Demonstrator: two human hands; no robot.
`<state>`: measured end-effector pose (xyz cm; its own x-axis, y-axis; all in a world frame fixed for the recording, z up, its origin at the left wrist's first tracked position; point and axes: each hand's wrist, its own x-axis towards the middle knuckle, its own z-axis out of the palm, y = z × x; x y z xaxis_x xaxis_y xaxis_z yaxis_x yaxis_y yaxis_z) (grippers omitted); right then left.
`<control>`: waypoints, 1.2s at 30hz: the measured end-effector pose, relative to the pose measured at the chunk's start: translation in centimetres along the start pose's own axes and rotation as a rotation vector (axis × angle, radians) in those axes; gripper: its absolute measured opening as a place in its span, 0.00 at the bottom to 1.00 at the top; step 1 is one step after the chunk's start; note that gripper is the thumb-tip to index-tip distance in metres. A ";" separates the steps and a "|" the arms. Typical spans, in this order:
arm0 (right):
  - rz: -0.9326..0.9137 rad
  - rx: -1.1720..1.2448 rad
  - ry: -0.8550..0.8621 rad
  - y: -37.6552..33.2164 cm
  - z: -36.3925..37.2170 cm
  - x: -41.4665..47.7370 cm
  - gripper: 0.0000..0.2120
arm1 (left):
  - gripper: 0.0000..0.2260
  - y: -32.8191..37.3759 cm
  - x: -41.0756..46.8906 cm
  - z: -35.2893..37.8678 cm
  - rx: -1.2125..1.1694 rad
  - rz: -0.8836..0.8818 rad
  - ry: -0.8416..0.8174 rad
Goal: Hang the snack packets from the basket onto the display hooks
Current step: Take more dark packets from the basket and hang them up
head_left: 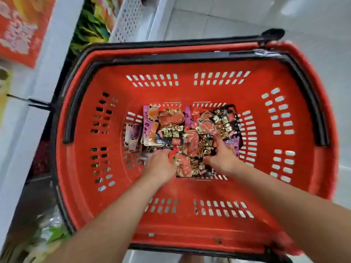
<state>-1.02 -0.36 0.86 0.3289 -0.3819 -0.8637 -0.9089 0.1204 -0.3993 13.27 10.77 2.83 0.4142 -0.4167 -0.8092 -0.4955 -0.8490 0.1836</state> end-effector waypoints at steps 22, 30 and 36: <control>0.108 0.442 0.614 1.7 -1.3 4.3 0.10 | 0.13 -1.1 1.5 -1.3 0.150 0.073 0.252; -0.019 0.714 0.472 -1.1 -3.8 -0.2 0.09 | 0.17 -3.7 -2.0 -6.2 -0.830 -0.055 0.260; -0.122 0.925 0.118 -3.6 -5.7 -6.6 0.05 | 0.20 -0.4 -4.6 -5.0 -1.058 -0.059 0.244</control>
<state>-1.43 -3.50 9.78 0.3342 -0.5238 -0.7835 -0.2888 0.7344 -0.6142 15.37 11.35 9.23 0.6144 -0.3197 -0.7213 0.3909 -0.6708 0.6302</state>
